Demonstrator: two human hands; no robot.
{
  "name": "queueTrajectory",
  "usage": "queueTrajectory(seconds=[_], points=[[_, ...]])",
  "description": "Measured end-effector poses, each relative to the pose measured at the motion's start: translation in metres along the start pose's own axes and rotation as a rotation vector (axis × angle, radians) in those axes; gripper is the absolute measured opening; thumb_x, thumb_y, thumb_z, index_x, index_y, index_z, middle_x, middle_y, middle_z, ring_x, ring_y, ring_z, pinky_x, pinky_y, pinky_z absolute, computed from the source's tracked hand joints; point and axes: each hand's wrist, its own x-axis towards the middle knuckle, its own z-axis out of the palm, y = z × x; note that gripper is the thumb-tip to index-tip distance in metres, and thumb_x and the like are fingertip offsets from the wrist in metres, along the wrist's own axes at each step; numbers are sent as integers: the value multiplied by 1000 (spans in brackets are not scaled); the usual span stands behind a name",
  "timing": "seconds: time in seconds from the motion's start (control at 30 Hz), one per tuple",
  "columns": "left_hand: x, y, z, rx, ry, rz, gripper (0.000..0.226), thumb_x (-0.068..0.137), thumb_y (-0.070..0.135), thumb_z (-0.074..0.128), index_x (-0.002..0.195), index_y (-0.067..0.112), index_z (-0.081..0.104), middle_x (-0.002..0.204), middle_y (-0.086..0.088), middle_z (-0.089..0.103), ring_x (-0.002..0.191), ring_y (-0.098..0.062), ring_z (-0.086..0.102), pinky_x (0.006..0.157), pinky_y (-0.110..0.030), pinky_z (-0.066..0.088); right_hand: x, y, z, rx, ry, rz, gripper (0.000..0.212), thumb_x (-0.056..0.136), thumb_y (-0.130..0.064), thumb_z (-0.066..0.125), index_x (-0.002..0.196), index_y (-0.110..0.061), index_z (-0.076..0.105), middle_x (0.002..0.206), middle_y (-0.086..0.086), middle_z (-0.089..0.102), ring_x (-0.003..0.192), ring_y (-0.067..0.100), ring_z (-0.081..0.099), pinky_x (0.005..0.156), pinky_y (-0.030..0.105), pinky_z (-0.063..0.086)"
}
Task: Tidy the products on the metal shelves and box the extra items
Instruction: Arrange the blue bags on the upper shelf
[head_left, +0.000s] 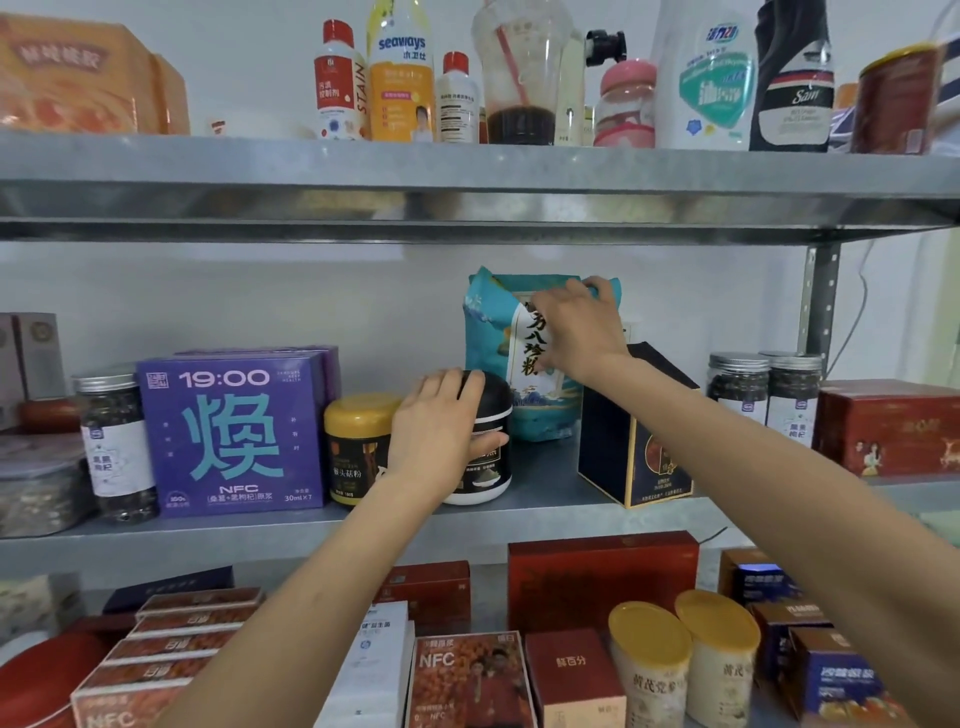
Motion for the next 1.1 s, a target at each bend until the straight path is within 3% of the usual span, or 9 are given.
queueTrajectory(seconds=[0.23, 0.5, 0.7, 0.8, 0.87, 0.97, 1.03, 1.1], points=[[1, 0, -2, -13, -10, 9, 72, 90, 62, 50, 144, 18, 33, 141, -4, 45, 128, -23, 43, 98, -33, 41, -13, 4, -12, -71, 356, 33, 47, 63, -24, 86, 101, -12, 60, 100, 7, 66, 103, 30, 56, 103, 41, 17], [0, 2, -3, -25, -10, 7, 70, 89, 59, 53, 142, 16, 34, 139, -6, 46, 128, -25, 42, 102, -35, 38, -24, -3, 3, -81, 642, 58, 42, 60, -32, 89, 87, -11, 64, 83, 4, 63, 81, 27, 61, 102, 41, 28], [3, 2, -4, -11, 12, 15, 74, 89, 60, 54, 144, 15, 32, 143, -8, 43, 131, -26, 40, 106, -35, 35, -17, -7, -4, -6, 776, 88, 43, 64, -35, 88, 89, -9, 65, 81, 6, 61, 86, 22, 45, 100, 42, 28], [2, -2, -6, -65, -38, 34, 89, 88, 65, 51, 152, 13, 19, 155, -9, 31, 140, -25, 32, 112, -36, 29, -17, -10, -18, 24, 861, 36, 44, 79, -51, 71, 86, -8, 65, 77, 6, 60, 83, 23, 47, 99, 43, 30], [1, -5, -8, -270, -91, -14, 100, 85, 65, 55, 156, 15, 4, 163, -7, 14, 145, -25, 27, 113, -39, 31, -18, -9, -30, 27, 898, 1, 51, 85, -59, 54, 85, -9, 65, 77, 7, 59, 79, 26, 54, 99, 43, 31], [0, -11, -15, -634, 108, -185, 104, 84, 50, 67, 156, 25, -4, 165, 2, -1, 143, -23, 31, 104, -42, 43, -23, -4, -50, 47, 930, -39, 53, 80, -63, 55, 88, -10, 61, 79, 6, 59, 83, 25, 50, 101, 42, 30], [4, -18, -21, -730, 312, -263, 109, 79, 38, 76, 156, 28, -1, 163, 6, -1, 147, -18, 17, 113, -39, 29, -30, 0, -62, 56, 947, -68, 52, 78, -62, 55, 89, -11, 60, 79, 6, 59, 84, 23, 49, 104, 43, 28], [15, -25, -31, -780, 349, -273, 114, 73, 31, 83, 156, 28, 4, 162, 5, 2, 147, -15, 6, 114, -35, 15, -40, 2, -73, 50, 952, -86, 52, 78, -60, 53, 88, -10, 62, 79, 6, 59, 84, 23, 49, 106, 44, 27]])
